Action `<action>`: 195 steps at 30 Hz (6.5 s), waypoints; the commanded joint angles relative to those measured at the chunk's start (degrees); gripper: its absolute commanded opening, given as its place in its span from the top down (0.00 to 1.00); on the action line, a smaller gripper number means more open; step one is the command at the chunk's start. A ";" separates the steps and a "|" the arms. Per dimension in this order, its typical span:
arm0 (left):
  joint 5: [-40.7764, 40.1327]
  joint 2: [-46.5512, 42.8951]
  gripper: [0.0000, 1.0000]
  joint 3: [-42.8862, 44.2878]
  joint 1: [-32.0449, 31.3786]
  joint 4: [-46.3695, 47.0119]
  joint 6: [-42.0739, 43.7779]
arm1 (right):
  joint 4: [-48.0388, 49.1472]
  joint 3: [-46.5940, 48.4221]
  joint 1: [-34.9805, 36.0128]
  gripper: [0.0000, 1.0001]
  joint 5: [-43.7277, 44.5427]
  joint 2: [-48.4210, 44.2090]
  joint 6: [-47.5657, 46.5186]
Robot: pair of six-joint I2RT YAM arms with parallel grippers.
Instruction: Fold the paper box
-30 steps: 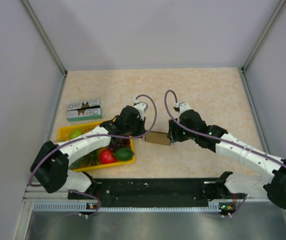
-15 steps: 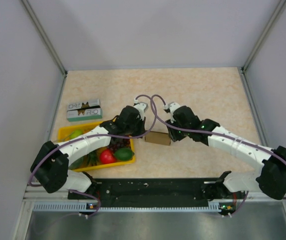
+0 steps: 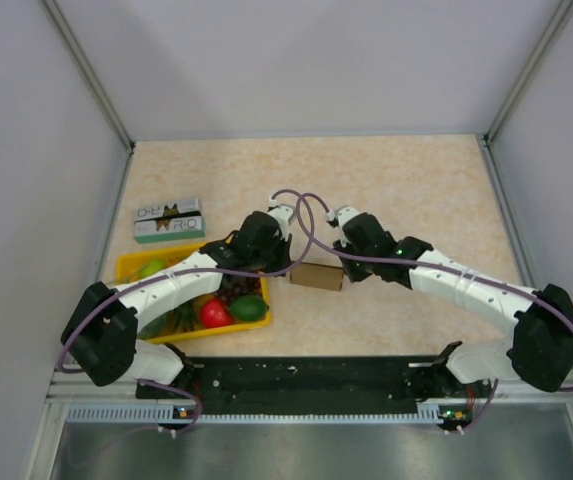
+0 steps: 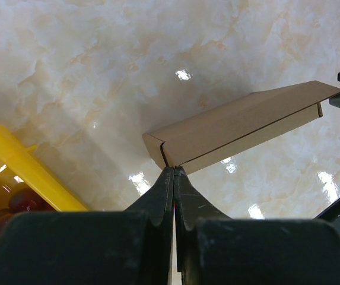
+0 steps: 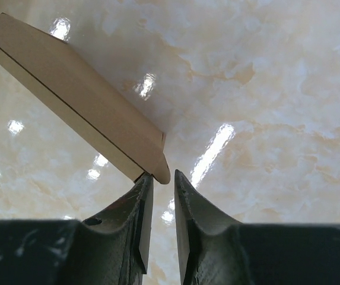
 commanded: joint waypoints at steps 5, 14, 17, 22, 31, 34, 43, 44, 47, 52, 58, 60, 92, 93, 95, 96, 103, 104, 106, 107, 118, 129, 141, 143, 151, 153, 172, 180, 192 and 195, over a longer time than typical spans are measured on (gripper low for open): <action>0.51 0.12 1.00 0.91 -0.45 -0.92 0.33 | 1.81 3.67 0.42 0.89 1.00 1.15 0.60; 0.51 0.21 1.00 0.82 -0.45 -0.83 0.50 | 1.11 6.04 0.33 1.00 -3.22 2.38 5.08; 0.25 0.30 1.00 0.82 -0.45 -0.92 0.85 | 0.15 7.09 0.33 1.00 -3.93 3.08 6.49; -0.01 0.47 1.00 0.91 -0.54 -0.92 0.85 | -2.75 9.29 -0.54 1.00 -6.65 4.93 10.53; 0.69 0.56 1.00 0.30 -0.98 -0.13 0.50 | -3.20 10.17 -3.27 1.00 -12.89 5.64 18.70; 0.69 0.47 1.00 -0.23 -1.07 0.31 0.15 | -2.67 10.26 -4.24 1.00 -14.30 5.46 20.99; 1.04 0.56 1.00 -0.76 -1.59 1.01 -0.20 | 2.07 7.72 -7.49 1.00 -19.04 3.62 26.88; 1.04 0.56 1.00 -0.76 -1.68 0.93 -0.20 | 2.51 7.19 -8.01 1.00 -19.22 3.35 27.24; 1.13 0.65 1.00 -0.93 -1.68 1.19 -0.20 | 8.03 3.17 -10.20 1.00 -24.56 2.48 30.92; 1.13 0.56 1.00 -1.11 -1.86 1.37 -0.46 | 13.75 -0.89 -11.18 1.00 -27.04 1.95 34.96; 1.22 0.82 1.00 -1.20 -1.95 1.45 -0.29 | 13.33 -2.13 -12.41 1.00 -25.90 1.24 36.90; 1.39 0.74 1.00 -1.11 -1.95 1.54 -0.38 | 13.85 -2.30 -12.41 1.00 -25.64 0.81 37.69; 1.57 1.71 1.00 -0.76 -2.12 1.63 -0.11 | 8.06 -1.43 -13.82 0.85 -23.00 -3.41 30.50; 1.57 1.79 1.00 -0.84 -2.12 1.80 -0.11 | 7.27 -1.08 -13.73 0.82 -22.74 -3.94 28.23; 1.31 1.79 1.00 -0.76 -2.12 1.54 -0.03 | 4.20 0.85 -13.82 0.75 -22.56 -3.51 26.11; 1.30 2.05 1.00 -0.58 -2.12 1.54 0.06 | 3.23 1.73 -13.82 0.74 -23.00 -3.16 23.83; 1.30 2.58 1.00 -0.23 -2.12 1.19 -0.02 | -5.56 8.41 -12.15 0.67 -19.76 0.62 17.57; 1.39 2.58 1.00 -0.14 -2.21 1.28 -0.11 | -6.96 8.85 -11.80 0.67 -18.53 0.98 17.31; 1.57 2.76 1.00 -0.05 -2.21 1.28 -0.20 | -8.46 9.99 -10.31 0.67 -14.67 1.15 16.61; 1.57 2.76 1.00 0.03 -2.30 1.28 -0.20 | -9.17 10.09 -9.87 0.67 -13.70 1.15 16.34; 1.48 2.67 1.00 -0.14 -2.30 1.19 -0.11 | -8.82 9.12 -6.79 0.65 -7.27 3.70 16.34; 1.39 2.50 1.00 -0.14 -2.21 1.19 -0.03 | -5.22 8.68 -6.79 0.74 -7.27 5.99 16.16; 1.30 2.93 1.00 -0.05 -2.21 1.19 0.32 | -5.13 7.37 -6.87 0.79 -5.25 6.26 14.93; 1.30 2.85 1.00 -0.05 -2.21 1.19 0.24 | -5.04 7.19 -6.87 0.81 -5.16 5.90 14.93; 1.22 2.94 1.00 -0.05 -2.30 1.19 0.24 | -5.65 6.40 -6.79 0.78 -4.37 5.46 14.67; 1.39 3.02 1.00 0.03 -2.21 1.19 0.15 | -5.74 6.31 -6.79 0.78 -3.93 5.46 14.67; 1.48 3.02 1.00 -0.05 -2.21 1.28 0.06 | -4.86 8.59 -6.79 1.00 -6.74 6.26 15.81; 1.74 3.11 1.00 -0.14 -2.21 1.45 0.06 | -6.01 11.05 -8.63 1.00 -16.76 7.39 20.99; 2.01 3.11 1.00 0.12 -2.21 1.37 0.41 | -6.45 12.46 -11.09 1.00 -22.91 7.92 22.84; 1.92 3.02 1.00 0.03 -2.30 1.28 0.50 | -5.40 11.59 -11.97 1.00 -25.36 7.83 23.54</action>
